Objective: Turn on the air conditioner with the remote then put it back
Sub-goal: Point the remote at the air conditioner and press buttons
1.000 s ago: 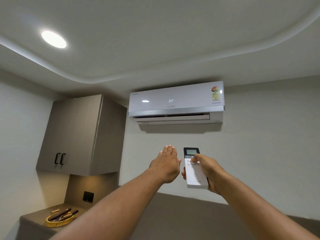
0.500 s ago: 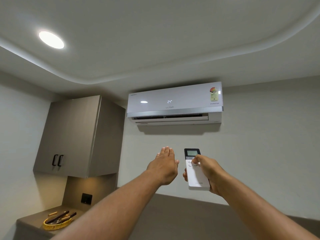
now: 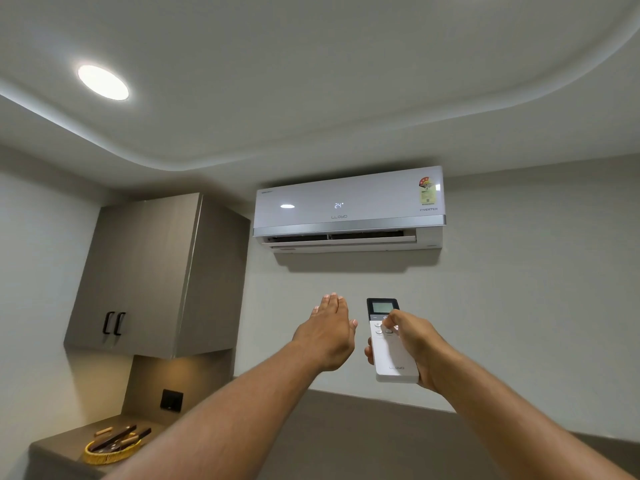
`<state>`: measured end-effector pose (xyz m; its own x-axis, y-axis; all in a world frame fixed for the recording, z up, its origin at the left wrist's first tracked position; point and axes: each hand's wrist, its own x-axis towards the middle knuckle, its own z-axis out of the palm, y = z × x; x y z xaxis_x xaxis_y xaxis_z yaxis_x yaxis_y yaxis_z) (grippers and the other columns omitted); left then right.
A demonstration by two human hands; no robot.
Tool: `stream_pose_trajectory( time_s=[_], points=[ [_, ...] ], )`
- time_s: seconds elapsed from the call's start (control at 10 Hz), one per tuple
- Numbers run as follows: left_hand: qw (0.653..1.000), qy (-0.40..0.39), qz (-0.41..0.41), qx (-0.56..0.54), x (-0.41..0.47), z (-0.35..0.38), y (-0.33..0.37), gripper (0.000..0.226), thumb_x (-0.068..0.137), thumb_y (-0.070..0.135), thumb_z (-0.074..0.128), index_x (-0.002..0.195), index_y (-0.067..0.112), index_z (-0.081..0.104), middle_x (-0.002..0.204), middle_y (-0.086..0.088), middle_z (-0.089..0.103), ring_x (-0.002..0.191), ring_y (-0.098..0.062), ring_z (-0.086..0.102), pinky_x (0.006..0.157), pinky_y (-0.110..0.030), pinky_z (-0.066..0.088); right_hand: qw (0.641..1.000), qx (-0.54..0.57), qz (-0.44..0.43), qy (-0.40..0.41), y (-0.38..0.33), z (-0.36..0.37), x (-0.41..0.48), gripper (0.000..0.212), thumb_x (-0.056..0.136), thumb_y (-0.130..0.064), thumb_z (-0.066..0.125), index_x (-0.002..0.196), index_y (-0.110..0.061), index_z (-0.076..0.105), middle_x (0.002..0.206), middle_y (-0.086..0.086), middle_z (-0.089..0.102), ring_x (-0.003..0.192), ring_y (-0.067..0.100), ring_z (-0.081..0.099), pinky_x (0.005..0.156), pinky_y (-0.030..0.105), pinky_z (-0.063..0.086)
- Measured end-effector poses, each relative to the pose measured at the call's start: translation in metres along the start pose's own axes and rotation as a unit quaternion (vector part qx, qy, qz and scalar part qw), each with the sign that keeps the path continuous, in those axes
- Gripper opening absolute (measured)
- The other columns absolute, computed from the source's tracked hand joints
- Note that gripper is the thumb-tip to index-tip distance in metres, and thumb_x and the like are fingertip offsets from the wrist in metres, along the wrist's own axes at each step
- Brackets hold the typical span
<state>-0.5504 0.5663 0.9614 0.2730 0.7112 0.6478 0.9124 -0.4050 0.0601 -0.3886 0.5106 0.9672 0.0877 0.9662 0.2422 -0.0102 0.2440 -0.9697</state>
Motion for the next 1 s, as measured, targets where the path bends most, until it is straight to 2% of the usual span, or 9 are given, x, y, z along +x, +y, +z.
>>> stream_pose_trajectory(
  time_s=[0.2, 0.5, 1.0],
  points=[
    [1.0, -0.004, -0.001, -0.005, -0.0023, 0.001, -0.0028, 0.063, 0.102, 0.042, 0.018, 0.154, 0.011, 0.001, 0.164, -0.007, -0.003, 0.15, -0.021, -0.004, 0.118, -0.037, 0.003, 1.0, -0.014, 0.002, 0.007, 0.0021, 0.0014, -0.0006, 0.028, 0.081, -0.019, 0.051, 0.106, -0.006, 0.057, 0.073, 0.021, 0.077, 0.062, 0.036, 0.074, 0.065, 0.038, 0.06],
    [1.0, -0.005, 0.004, -0.009, -0.0055, -0.0001, -0.0046, 0.062, 0.102, 0.041, 0.017, 0.154, 0.01, 0.001, 0.165, -0.008, -0.003, 0.15, -0.021, -0.004, 0.118, -0.037, 0.003, 1.0, -0.006, 0.008, 0.007, 0.003, 0.0062, -0.0031, 0.029, 0.078, -0.015, 0.049, 0.104, -0.004, 0.055, 0.065, 0.021, 0.075, 0.06, 0.038, 0.073, 0.067, 0.041, 0.06],
    [1.0, -0.009, -0.002, -0.028, -0.0083, 0.002, -0.0013, 0.061, 0.102, 0.041, 0.018, 0.154, 0.011, 0.003, 0.165, -0.008, -0.001, 0.15, -0.021, -0.003, 0.119, -0.038, 0.004, 1.0, -0.008, 0.01, 0.007, 0.0068, 0.0069, -0.007, 0.027, 0.077, -0.014, 0.048, 0.101, -0.004, 0.054, 0.062, 0.022, 0.074, 0.059, 0.039, 0.072, 0.068, 0.043, 0.059]
  ],
)
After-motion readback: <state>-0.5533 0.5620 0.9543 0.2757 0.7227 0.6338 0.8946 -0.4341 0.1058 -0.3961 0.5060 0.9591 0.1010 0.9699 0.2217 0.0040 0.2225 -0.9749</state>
